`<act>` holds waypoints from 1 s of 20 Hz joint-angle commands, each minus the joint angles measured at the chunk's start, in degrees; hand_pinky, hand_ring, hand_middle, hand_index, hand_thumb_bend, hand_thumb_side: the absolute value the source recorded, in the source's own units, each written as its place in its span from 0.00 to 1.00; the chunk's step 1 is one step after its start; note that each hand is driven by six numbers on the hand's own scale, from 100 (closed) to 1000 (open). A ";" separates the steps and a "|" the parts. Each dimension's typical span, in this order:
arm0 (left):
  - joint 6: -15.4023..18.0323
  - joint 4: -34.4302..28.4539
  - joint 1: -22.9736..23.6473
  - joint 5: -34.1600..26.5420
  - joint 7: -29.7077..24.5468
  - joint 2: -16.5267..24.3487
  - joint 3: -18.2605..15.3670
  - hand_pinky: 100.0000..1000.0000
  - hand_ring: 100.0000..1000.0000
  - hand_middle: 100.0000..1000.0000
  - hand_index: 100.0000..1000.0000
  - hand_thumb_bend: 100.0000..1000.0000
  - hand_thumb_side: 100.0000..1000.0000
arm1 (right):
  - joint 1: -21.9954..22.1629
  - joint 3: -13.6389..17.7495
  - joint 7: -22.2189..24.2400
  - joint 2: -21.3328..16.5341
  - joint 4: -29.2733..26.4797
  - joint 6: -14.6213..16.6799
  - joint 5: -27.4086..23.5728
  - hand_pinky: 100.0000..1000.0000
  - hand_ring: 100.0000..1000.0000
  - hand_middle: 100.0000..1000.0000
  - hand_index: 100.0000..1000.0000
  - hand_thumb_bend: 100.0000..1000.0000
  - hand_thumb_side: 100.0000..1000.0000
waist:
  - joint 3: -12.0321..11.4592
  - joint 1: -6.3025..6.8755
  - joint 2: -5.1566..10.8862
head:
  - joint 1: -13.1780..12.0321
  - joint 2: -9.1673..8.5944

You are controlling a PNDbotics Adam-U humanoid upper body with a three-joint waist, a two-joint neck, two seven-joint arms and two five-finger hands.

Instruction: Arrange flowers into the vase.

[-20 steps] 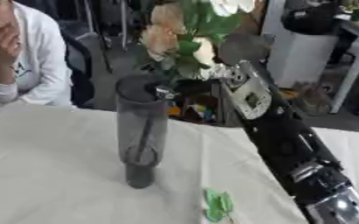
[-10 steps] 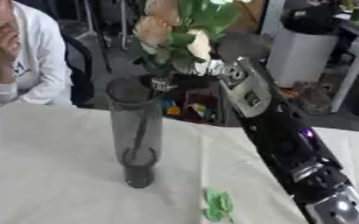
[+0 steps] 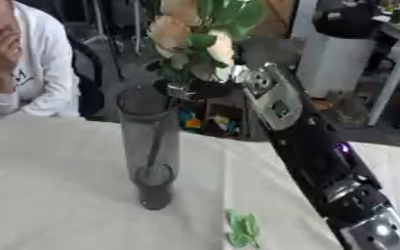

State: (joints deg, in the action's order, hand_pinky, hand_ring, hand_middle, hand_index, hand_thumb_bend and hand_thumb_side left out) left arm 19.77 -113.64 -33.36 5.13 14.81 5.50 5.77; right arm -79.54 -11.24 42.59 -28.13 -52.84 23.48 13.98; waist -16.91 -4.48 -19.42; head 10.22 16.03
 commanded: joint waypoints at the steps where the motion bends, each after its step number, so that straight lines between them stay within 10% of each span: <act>1: -0.02 -0.96 -0.82 0.25 -0.16 0.12 0.20 0.76 0.86 0.83 0.95 0.00 1.00 | -0.48 -0.52 9.38 -1.72 -1.40 9.88 -1.07 0.92 1.00 1.00 1.00 0.20 0.85 | 0.07 0.35 1.14 | 0.06 -0.29; 20: -0.04 -0.96 -0.93 0.20 -0.31 0.00 0.28 0.76 0.86 0.83 0.95 0.00 1.00 | 0.77 -1.53 9.38 -2.34 -4.52 9.24 -5.80 0.92 1.00 1.00 1.00 0.23 0.92 | 0.14 0.64 1.16 | 0.23 -0.59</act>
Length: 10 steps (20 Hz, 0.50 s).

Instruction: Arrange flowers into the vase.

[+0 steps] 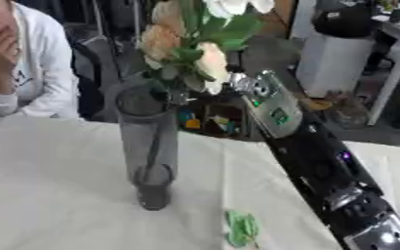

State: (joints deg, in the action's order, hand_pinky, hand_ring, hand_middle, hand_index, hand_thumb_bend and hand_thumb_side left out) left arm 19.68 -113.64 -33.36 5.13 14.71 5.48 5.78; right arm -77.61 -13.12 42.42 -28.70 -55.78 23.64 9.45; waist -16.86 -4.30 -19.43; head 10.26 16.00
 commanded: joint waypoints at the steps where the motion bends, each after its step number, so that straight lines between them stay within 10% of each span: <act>1: 0.06 -0.96 -0.95 0.19 -0.22 0.03 0.27 0.76 0.86 0.83 0.95 0.00 1.00 | -1.14 0.34 9.54 -1.79 -1.74 8.87 -1.50 0.92 1.00 1.00 1.00 0.23 0.92 | 0.09 0.46 1.19 | 0.18 -0.56; 10: 0.12 -0.96 -1.01 0.09 -0.29 0.08 0.23 0.76 0.86 0.83 0.95 0.00 1.00 | -0.28 0.30 9.54 -2.31 -2.86 8.03 -2.51 0.93 1.00 1.00 1.00 0.24 0.91 | 0.17 0.56 1.44 | 0.17 -0.77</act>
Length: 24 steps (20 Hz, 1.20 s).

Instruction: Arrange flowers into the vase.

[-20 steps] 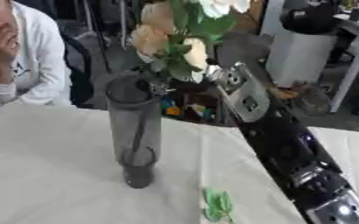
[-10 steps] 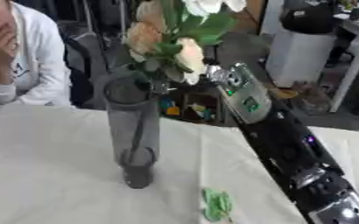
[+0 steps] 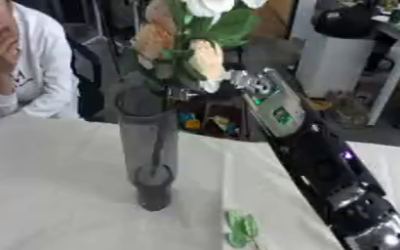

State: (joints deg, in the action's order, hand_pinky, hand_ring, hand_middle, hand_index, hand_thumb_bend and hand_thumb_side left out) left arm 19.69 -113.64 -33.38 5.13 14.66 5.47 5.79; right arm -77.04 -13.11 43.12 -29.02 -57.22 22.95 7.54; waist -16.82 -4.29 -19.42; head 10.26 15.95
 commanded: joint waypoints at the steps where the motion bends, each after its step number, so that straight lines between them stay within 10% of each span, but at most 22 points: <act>1: 0.10 -0.96 -0.98 0.09 -0.25 0.08 0.23 0.76 0.86 0.83 0.95 0.00 1.00 | -0.75 0.36 8.85 -2.08 -1.45 8.65 -0.62 0.93 1.00 1.00 1.00 0.24 0.91 | 0.15 0.56 1.44 | 0.16 -0.73; 24: -0.02 -0.96 -0.91 0.12 -0.46 -0.11 0.33 0.76 0.87 0.83 0.95 0.00 1.00 | 0.85 1.16 8.85 -2.80 -4.07 6.37 -3.88 0.92 1.00 1.00 1.00 0.24 0.96 | 0.62 1.02 1.21 | 0.28 -0.76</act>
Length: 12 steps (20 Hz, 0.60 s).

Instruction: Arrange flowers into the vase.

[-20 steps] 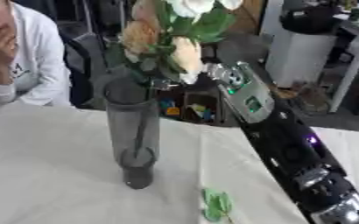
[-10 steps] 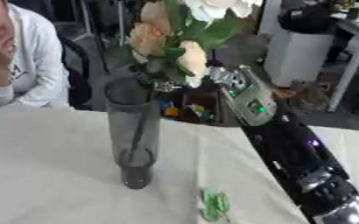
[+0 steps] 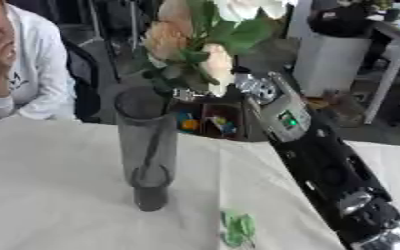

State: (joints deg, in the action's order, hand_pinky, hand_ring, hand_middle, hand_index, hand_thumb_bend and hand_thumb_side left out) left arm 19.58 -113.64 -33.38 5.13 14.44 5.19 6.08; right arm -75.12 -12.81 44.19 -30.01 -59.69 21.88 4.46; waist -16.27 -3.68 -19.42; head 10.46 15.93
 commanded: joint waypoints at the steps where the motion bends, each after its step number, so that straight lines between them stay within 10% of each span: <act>1: 0.09 -0.96 -0.90 0.12 -0.26 0.16 0.06 0.76 0.87 0.83 0.96 0.00 1.00 | -1.07 0.90 7.77 -1.82 -1.76 7.33 -0.94 0.92 1.00 1.00 1.00 0.24 0.96 | 0.09 0.41 1.18 | 0.09 -0.76; 12: 0.12 -0.96 -1.03 0.13 -0.23 0.16 0.02 0.76 0.87 0.83 0.96 0.00 1.00 | -0.22 0.70 7.77 -2.45 -2.50 6.90 -1.47 0.92 1.00 1.00 1.00 0.25 0.95 | -0.08 0.36 1.21 | 0.03 -0.83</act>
State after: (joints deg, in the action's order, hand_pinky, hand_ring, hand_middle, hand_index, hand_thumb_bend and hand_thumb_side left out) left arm 19.65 -113.64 -33.39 5.13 14.24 5.05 6.09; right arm -74.31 -12.69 44.64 -30.67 -60.93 21.43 3.64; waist -16.33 -3.66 -19.42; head 10.47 15.93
